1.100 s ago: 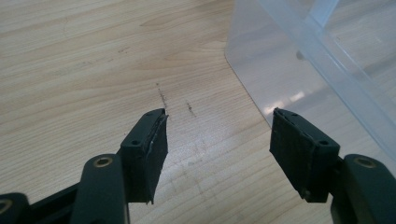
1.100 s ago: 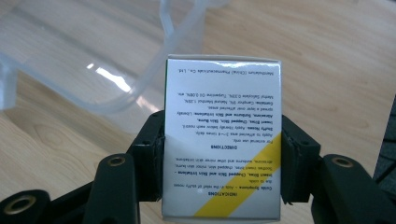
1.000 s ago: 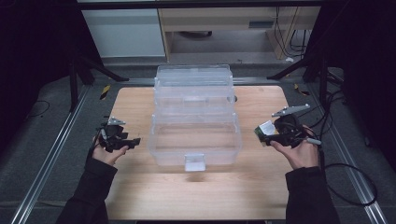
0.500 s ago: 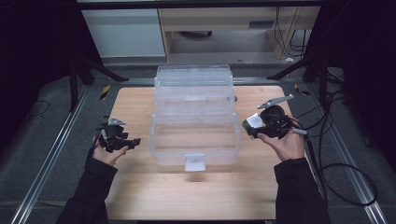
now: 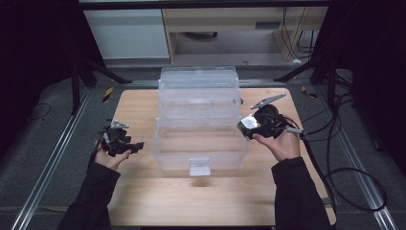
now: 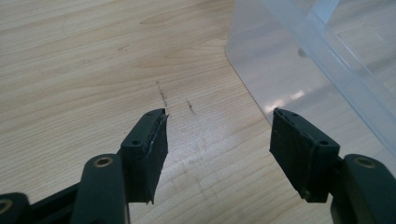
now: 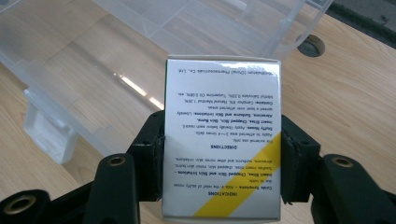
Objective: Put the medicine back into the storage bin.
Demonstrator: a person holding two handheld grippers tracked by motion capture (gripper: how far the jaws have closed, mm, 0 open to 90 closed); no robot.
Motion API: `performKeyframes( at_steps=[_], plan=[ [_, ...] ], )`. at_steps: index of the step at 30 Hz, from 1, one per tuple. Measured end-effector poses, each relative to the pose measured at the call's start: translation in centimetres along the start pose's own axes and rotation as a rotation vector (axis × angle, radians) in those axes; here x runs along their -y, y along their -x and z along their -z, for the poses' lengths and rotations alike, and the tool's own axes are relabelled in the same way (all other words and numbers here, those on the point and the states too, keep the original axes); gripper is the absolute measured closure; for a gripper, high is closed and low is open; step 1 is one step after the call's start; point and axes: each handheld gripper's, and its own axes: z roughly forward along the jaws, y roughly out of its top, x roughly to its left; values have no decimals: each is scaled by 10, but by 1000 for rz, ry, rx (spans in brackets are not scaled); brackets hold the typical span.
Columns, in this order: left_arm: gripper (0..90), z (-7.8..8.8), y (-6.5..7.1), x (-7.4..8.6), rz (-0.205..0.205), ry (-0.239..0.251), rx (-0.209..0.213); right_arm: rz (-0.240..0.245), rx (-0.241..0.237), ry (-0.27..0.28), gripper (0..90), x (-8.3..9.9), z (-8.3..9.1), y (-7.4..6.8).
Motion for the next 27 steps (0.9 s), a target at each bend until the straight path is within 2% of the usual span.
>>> performKeyframes(
  at_steps=[4, 13, 27],
  plan=[
    [360, 0, 0, 0, -1, -2, 0, 0, -14, 7, 453, -2, -4, -2],
    [360, -1, 0, 0, -2, -3, 2, 13, -32, -13, 453, -1, -15, -8],
    [358, 0, 0, 0, -3, -1, 0, 55, -56, -46, 452, 1, -36, -20]
  ],
)
